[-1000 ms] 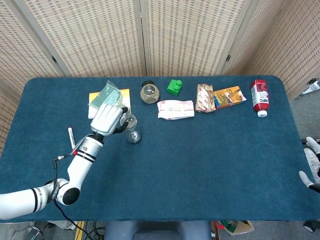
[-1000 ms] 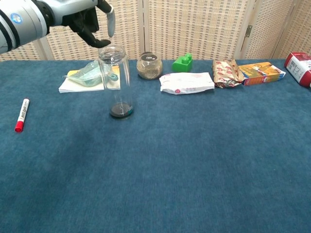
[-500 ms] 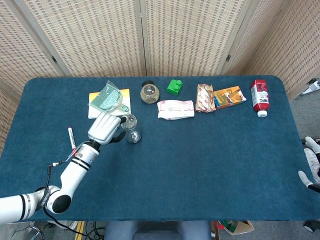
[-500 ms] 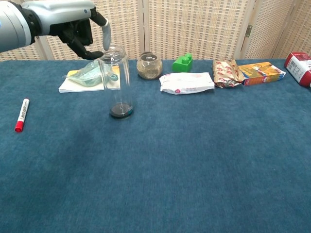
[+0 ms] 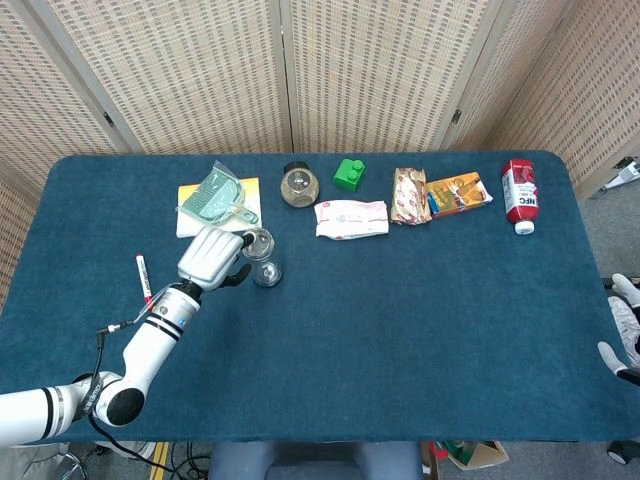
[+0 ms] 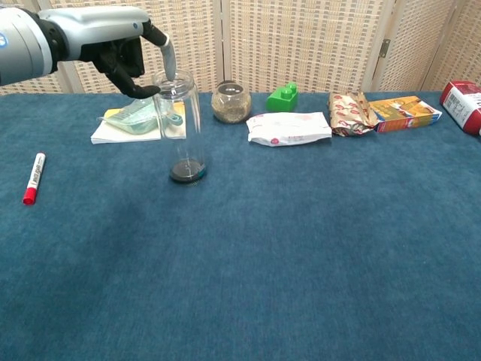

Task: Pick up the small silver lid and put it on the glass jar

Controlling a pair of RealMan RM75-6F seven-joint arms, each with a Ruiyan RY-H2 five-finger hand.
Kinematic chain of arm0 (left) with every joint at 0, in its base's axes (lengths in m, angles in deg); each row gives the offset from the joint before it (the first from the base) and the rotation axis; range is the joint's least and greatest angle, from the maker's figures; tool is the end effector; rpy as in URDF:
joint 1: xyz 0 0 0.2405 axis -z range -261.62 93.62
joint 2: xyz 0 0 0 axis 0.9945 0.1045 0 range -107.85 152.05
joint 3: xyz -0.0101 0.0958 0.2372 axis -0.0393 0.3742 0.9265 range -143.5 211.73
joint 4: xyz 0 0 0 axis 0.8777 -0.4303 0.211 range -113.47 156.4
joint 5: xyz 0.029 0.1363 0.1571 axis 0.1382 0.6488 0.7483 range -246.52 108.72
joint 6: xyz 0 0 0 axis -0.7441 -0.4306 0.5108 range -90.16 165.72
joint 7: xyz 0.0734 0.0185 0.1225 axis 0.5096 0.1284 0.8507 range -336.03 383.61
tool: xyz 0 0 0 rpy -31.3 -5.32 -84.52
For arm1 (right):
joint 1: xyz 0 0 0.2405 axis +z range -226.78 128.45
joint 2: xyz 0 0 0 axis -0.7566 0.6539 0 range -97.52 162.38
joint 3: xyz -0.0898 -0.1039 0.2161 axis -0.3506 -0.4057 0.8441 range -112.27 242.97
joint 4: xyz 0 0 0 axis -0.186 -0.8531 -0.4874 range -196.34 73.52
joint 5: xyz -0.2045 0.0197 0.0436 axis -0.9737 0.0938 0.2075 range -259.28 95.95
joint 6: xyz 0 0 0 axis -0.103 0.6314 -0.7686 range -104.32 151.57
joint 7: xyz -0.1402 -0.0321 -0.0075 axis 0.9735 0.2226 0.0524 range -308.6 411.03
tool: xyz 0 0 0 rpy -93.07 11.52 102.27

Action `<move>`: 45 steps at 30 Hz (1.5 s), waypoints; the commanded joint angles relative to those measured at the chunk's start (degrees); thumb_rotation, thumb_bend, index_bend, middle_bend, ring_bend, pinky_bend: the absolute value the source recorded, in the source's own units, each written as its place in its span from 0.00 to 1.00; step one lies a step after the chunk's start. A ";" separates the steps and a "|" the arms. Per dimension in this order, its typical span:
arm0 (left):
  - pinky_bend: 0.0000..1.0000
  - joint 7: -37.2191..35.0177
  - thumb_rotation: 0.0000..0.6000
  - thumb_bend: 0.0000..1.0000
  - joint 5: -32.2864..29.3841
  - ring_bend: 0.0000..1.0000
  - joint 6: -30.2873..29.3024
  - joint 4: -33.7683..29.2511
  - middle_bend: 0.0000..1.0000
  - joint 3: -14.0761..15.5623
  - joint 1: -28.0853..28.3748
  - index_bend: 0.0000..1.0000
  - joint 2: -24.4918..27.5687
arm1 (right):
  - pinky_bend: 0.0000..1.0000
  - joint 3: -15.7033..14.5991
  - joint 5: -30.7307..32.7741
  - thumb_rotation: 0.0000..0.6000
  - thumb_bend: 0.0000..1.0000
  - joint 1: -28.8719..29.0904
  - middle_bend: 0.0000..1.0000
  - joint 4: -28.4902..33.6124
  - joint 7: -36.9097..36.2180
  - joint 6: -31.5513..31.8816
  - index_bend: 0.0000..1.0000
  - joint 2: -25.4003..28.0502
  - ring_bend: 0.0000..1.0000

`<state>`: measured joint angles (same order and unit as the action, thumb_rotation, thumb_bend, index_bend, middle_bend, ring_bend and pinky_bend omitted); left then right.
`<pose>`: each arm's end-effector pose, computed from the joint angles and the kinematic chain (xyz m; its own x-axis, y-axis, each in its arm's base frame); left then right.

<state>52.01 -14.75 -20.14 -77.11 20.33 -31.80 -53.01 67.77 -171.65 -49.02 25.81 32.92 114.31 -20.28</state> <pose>-0.0782 0.3717 0.0603 0.4996 0.1025 0.8602 0.8009 -0.4331 -0.4136 -0.3336 -0.1535 0.2412 0.3700 0.0529 0.9275 -0.9284 -0.0171 0.3713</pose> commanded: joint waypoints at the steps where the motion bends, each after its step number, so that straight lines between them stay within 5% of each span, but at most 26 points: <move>1: 1.00 0.08 1.00 0.41 -0.24 1.00 -0.03 0.16 1.00 0.11 0.08 0.40 -0.12 | 0.23 0.00 0.05 1.00 0.30 -0.02 0.19 -0.01 0.01 -0.02 0.02 0.00 0.08; 45: 1.00 -0.21 1.00 0.41 -0.88 1.00 -1.62 1.35 1.00 0.25 0.95 0.38 -1.64 | 0.23 0.05 0.43 1.00 0.30 -0.37 0.19 -0.74 -0.44 -0.11 0.02 -0.35 0.08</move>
<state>51.72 -15.56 -21.81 -75.99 20.55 -30.93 -54.44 67.82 -171.21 -49.39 25.06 32.49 114.21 -20.62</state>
